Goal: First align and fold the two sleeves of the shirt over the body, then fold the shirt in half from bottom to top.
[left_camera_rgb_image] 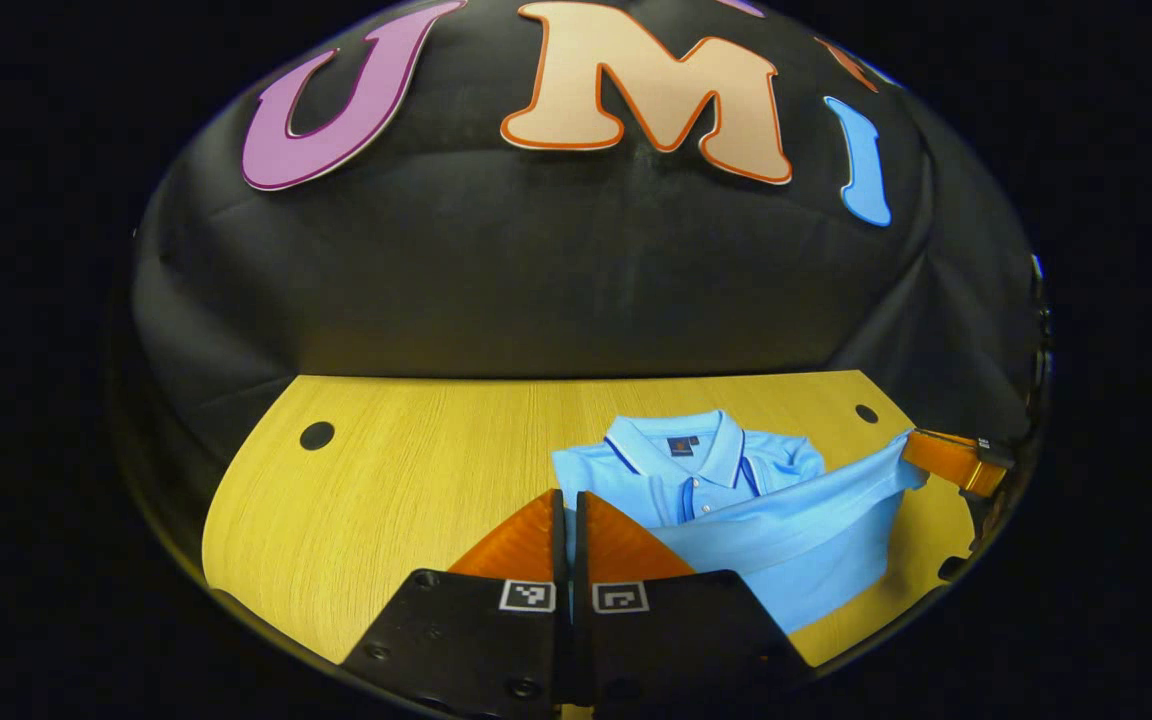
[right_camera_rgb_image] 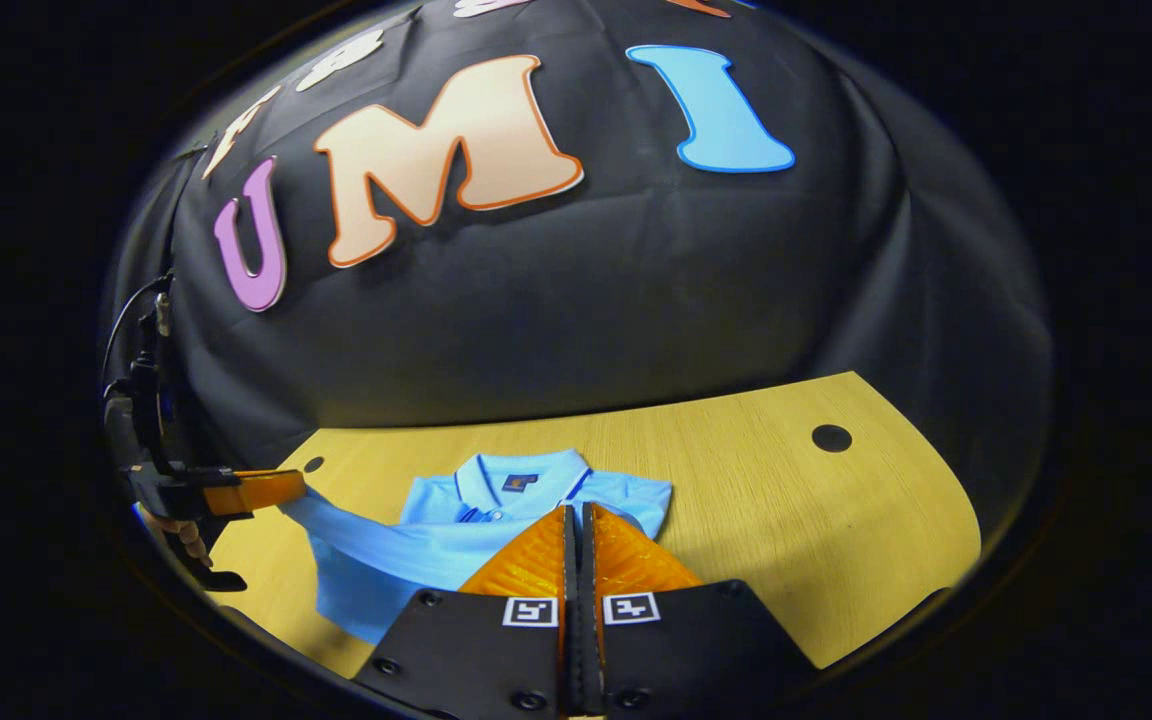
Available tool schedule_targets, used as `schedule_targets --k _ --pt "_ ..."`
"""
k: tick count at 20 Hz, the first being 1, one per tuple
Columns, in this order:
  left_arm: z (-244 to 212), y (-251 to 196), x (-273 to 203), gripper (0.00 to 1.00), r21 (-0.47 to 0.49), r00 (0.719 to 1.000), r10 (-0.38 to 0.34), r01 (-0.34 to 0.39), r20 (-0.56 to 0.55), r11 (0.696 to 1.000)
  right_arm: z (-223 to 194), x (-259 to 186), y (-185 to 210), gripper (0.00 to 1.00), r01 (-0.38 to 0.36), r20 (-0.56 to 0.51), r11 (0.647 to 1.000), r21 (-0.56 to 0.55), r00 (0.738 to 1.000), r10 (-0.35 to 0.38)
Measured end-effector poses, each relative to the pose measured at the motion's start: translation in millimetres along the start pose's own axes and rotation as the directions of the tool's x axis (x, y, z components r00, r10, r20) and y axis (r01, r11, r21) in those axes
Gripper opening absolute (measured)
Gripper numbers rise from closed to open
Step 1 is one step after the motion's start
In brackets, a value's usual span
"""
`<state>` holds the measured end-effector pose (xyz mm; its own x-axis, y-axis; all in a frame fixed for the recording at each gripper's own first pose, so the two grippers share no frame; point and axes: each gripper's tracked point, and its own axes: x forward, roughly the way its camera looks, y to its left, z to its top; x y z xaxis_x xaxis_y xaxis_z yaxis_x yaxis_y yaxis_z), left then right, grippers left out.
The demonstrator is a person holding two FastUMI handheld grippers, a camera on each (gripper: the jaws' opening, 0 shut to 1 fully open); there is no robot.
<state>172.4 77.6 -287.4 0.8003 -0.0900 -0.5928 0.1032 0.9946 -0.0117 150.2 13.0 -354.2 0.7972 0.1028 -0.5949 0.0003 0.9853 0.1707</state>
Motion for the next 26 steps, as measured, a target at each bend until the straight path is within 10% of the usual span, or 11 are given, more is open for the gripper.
schedule_targets --k 13,14,17,26 --pt "-27.9 0.2 112.9 0.00 -0.003 0.997 -0.064 0.064 -0.033 0.998 -46.4 98.3 -35.0 0.02 0.198 -0.070 0.980 -0.009 0.978 -0.198" --pt "-29.3 -3.6 108.2 0.02 -0.022 0.996 -0.083 0.083 -0.031 0.996 -42.9 94.9 -33.9 0.26 0.203 -0.062 0.979 -0.012 0.977 -0.203" --pt "-7.2 -0.6 81.0 1.00 -0.059 0.998 -0.053 0.055 0.032 0.997 -6.9 68.1 -23.5 0.99 0.198 0.046 0.980 -0.021 0.979 -0.197" --pt "67.6 -16.8 -86.1 0.96 -0.093 0.955 0.031 -0.003 0.296 0.996 69.5 -94.0 21.0 0.98 0.093 0.293 0.993 -0.068 0.954 -0.069"
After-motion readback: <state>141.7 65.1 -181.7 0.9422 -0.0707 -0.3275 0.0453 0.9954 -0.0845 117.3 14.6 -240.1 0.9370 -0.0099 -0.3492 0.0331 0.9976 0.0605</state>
